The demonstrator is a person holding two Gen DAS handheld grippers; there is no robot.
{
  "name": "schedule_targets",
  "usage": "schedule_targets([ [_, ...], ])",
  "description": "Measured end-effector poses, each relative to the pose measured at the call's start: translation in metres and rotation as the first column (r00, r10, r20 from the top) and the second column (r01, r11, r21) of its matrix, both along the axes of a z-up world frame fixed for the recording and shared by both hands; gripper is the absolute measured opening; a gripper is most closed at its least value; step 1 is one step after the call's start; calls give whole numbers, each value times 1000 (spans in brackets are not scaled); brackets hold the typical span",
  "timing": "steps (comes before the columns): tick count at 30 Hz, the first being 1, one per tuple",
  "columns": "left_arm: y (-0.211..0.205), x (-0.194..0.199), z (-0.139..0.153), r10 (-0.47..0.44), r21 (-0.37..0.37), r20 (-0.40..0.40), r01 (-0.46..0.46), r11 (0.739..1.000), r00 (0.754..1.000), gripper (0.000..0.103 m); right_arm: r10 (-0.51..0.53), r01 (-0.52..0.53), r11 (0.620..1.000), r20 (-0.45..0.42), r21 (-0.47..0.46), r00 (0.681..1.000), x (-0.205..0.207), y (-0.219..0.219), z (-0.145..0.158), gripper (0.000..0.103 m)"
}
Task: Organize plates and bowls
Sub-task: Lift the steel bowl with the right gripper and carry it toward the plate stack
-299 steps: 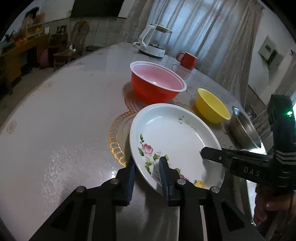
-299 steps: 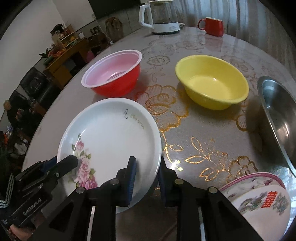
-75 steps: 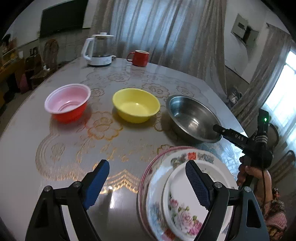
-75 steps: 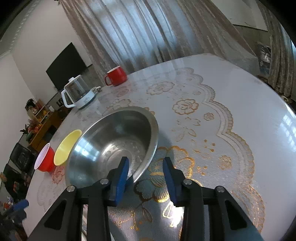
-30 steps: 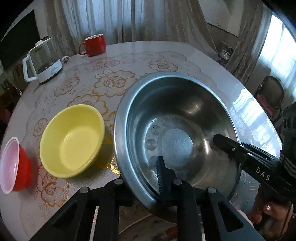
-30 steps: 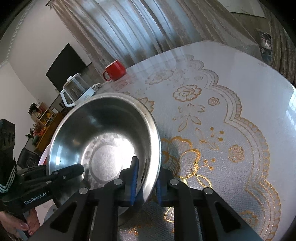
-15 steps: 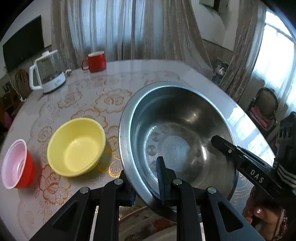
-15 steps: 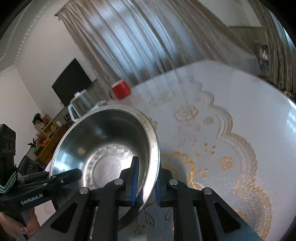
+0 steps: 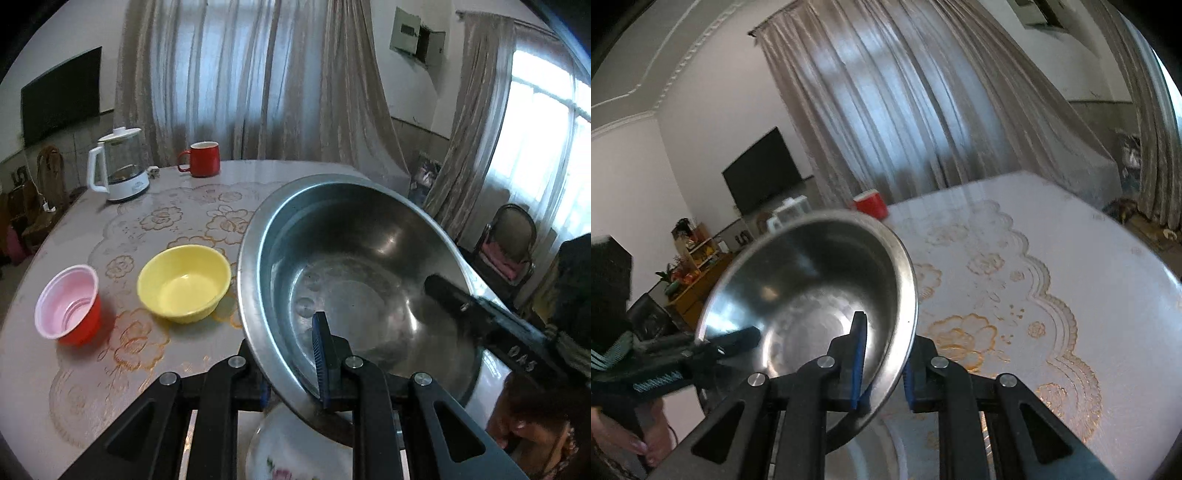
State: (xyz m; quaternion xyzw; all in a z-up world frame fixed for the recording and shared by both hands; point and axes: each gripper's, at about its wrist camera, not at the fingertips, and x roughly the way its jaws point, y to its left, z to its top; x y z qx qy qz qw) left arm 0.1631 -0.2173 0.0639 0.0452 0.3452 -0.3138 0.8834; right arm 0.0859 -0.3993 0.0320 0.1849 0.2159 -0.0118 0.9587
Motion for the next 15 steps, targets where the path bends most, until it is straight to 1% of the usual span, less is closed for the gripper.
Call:
schedule_targets([
  [3, 22, -12, 3, 18, -28, 5, -17, 999, 1000, 19, 24, -23, 999, 20, -49, 1000, -12, 23, 18, 16],
  [6, 46, -21, 5, 49, -50, 7, -49, 998, 999, 19, 48, -46, 994, 18, -96, 999, -17, 48, 26, 16],
  [11, 88, -33, -1, 107, -83, -22, -108, 991, 994, 19, 95, -95, 994, -6, -57, 996, -17, 77, 25, 16],
  [15, 117, -42, -8, 154, -84, -27, -156, 984, 988, 19, 139, -140, 990, -32, -34, 990, -20, 106, 16, 16],
])
